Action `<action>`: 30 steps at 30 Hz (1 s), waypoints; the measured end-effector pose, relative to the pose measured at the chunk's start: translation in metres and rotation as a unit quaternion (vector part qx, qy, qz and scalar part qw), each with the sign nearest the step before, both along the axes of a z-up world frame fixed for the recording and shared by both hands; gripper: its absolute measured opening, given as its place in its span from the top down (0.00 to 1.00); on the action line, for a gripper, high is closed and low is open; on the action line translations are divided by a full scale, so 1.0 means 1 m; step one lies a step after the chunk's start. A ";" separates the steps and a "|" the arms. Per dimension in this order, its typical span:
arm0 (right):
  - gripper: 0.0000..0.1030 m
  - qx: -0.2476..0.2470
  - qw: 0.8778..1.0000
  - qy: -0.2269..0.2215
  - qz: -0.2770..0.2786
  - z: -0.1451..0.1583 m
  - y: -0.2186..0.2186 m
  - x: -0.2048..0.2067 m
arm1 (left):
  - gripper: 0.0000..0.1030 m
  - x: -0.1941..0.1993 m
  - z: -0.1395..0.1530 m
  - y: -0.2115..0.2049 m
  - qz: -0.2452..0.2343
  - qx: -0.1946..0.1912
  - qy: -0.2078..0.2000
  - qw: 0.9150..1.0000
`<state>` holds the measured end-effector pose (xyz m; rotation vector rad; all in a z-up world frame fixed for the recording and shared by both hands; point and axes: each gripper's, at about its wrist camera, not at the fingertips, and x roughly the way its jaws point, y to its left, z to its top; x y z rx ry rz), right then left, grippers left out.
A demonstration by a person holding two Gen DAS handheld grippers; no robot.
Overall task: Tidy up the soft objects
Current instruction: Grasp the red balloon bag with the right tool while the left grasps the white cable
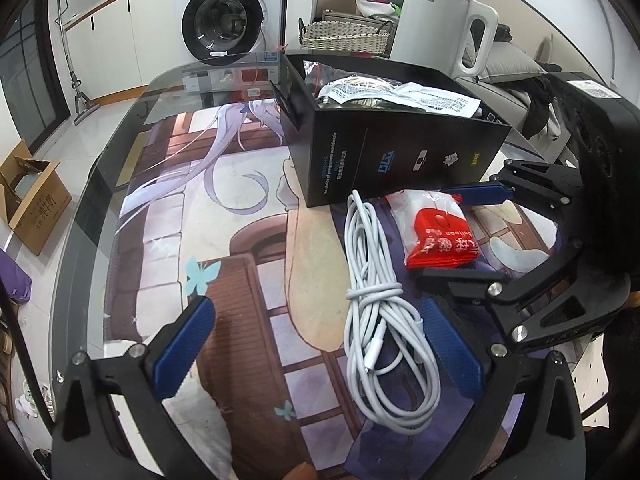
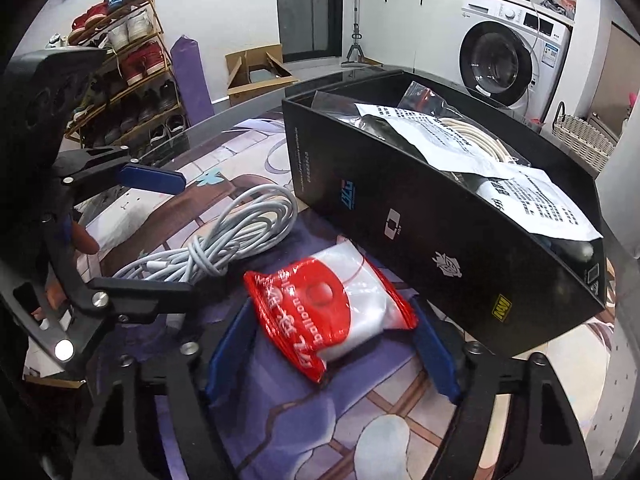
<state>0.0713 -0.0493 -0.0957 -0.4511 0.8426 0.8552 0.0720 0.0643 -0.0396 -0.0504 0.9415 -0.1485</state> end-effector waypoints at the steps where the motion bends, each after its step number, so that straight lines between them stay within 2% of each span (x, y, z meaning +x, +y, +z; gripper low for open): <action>1: 0.31 0.000 1.000 0.000 0.001 0.000 -0.002 -0.001 | 0.00 0.000 0.000 0.000 0.000 0.000 0.001 1.000; 6: 0.36 -0.002 1.000 0.001 0.005 0.001 -0.010 -0.008 | 0.00 0.001 0.000 -0.001 -0.001 0.003 0.001 1.000; 14: 0.35 -0.016 1.000 0.009 -0.007 0.003 -0.041 -0.030 | 0.00 0.001 0.000 -0.001 -0.002 0.000 0.002 1.000; 18: 0.24 -0.013 1.000 0.018 -0.010 0.003 -0.055 -0.041 | 0.00 0.001 -0.001 -0.006 -0.009 -0.002 0.003 1.000; 23: 0.16 0.004 1.000 0.020 -0.018 0.001 -0.059 -0.036 | 0.00 -0.001 0.000 -0.014 -0.020 0.005 0.003 1.000; 28: 0.16 0.011 0.999 0.021 -0.023 0.002 -0.053 -0.026 | 0.00 0.002 -0.006 -0.012 -0.013 0.005 0.014 1.000; 30: 0.23 0.013 1.000 0.016 -0.021 0.003 -0.050 -0.025 | 0.00 0.002 -0.006 -0.011 -0.012 0.008 0.013 1.000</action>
